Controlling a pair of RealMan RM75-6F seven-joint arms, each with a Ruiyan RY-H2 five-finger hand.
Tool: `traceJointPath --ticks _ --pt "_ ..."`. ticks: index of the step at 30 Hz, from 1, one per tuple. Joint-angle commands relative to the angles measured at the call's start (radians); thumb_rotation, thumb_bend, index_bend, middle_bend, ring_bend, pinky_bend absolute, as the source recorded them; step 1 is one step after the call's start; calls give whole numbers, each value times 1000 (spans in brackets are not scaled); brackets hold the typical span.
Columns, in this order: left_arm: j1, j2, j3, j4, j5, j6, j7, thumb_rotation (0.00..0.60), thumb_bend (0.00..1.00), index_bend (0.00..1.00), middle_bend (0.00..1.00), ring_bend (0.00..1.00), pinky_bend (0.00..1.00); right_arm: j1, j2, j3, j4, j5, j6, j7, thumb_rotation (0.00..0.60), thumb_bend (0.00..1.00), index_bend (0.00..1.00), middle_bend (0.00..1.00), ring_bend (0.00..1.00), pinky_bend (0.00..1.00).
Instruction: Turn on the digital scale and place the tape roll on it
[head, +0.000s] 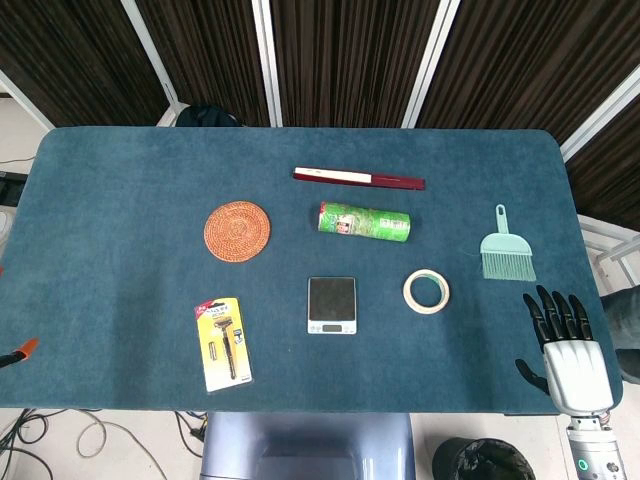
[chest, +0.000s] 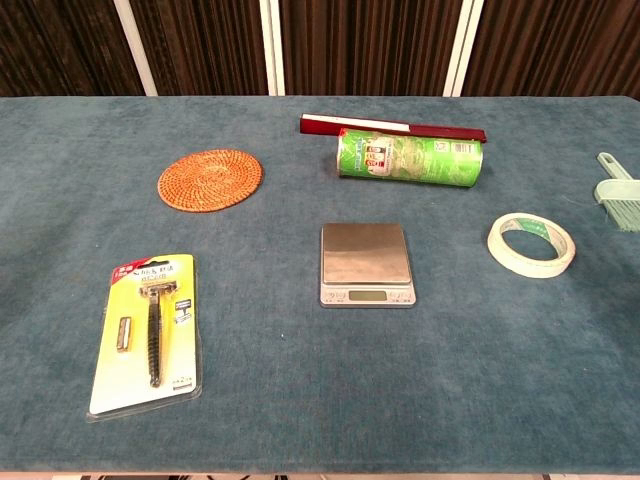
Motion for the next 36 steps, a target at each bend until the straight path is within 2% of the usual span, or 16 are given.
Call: traceJointPath --ticks 1,20,25,28,31,36 --pt "-1 -1 0 -1 -3 -3 3 600 37 0 0 0 0 2 -3 -1 4 1 -5 -4 600 231 0 4 9 50" --pt "9 2 2 -12 7 20 2 600 37 0 0 0 0 5 3 -11 13 -4 -19 23 600 231 0 4 9 50" --pt "14 5 2 -12 13 31 -6 600 37 0 0 0 0 15 24 -28 3 -23 -40 83 600 231 0 5 20 50" --pt "14 5 -1 -11 8 32 -5 600 37 0 0 0 0 31 54 -53 -8 -69 -60 157 600 232 0 9 74 50" --pt "12 3 0 -11 8 28 1 600 37 0 0 0 0 72 109 -76 -17 -116 -114 238 600 258 0 73 140 88" --pt "9 -3 5 -15 16 24 19 600 37 0 0 0 0 163 190 -56 -53 -142 -209 275 600 387 0 246 304 292"
